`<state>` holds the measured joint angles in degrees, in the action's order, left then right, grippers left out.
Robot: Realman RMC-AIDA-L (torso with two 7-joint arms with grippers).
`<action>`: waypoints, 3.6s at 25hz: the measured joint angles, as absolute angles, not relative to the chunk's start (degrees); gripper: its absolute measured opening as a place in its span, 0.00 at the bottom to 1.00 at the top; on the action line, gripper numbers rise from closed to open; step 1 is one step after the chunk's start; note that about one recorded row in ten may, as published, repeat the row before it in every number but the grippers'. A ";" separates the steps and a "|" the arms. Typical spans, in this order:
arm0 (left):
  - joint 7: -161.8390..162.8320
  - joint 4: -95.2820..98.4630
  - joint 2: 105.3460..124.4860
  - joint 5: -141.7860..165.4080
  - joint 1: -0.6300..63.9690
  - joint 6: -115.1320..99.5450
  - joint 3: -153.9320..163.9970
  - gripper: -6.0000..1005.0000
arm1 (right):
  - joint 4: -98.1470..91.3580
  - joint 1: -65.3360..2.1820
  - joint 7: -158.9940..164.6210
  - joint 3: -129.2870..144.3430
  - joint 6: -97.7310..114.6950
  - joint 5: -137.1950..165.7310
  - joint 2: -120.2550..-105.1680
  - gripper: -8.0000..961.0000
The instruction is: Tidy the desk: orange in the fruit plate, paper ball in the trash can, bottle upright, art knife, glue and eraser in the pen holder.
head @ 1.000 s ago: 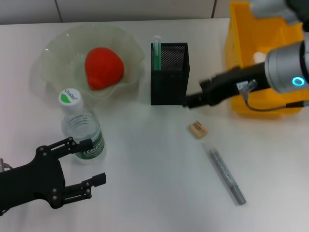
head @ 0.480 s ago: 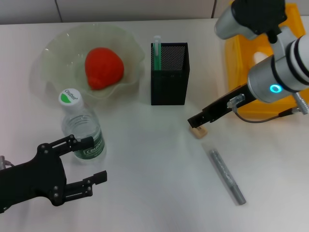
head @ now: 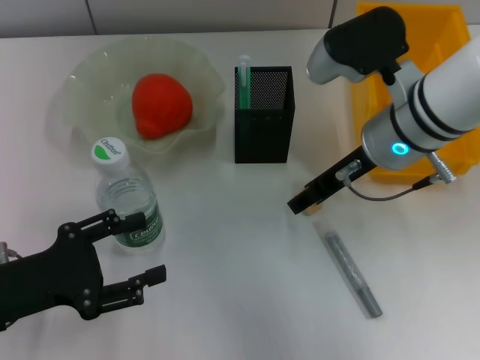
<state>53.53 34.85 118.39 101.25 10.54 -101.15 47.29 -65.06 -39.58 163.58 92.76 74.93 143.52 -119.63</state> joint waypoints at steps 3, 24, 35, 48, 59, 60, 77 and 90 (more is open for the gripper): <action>53.53 34.54 118.38 101.25 10.54 -101.15 47.29 0.78 | -63.23 -40.34 163.63 92.92 74.24 143.53 -119.62 0.70; 53.53 34.10 118.30 101.25 10.15 -101.16 47.19 0.78 | -63.83 -41.22 162.63 92.53 75.06 143.20 -119.62 0.28; 53.53 34.10 118.31 101.25 10.11 -101.34 47.20 0.78 | -93.77 -30.35 156.55 81.92 80.73 132.64 -119.54 0.33; 53.53 33.49 118.22 101.24 10.26 -101.19 47.29 0.78 | -75.25 -38.63 148.41 74.71 72.79 131.89 -119.26 0.40; 53.53 33.48 118.21 101.24 10.53 -101.51 47.19 0.78 | -76.78 -39.66 154.21 74.38 80.42 133.64 -119.20 0.66; 53.53 33.48 118.21 101.24 10.53 -101.51 47.19 0.78 | -76.78 -39.66 154.21 74.38 80.42 133.64 -119.20 0.67; 53.53 33.49 118.21 101.25 10.64 -101.60 47.62 0.78 | -79.50 -30.86 161.55 89.10 90.94 140.78 -119.50 0.73; 53.53 33.48 118.30 101.25 10.58 -101.57 47.64 0.78 | -75.08 -32.71 163.31 91.50 88.48 144.70 -119.67 0.69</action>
<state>53.53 33.48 118.30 101.25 10.58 -101.57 47.64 -75.08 -32.71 163.31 91.50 88.48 144.70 -119.67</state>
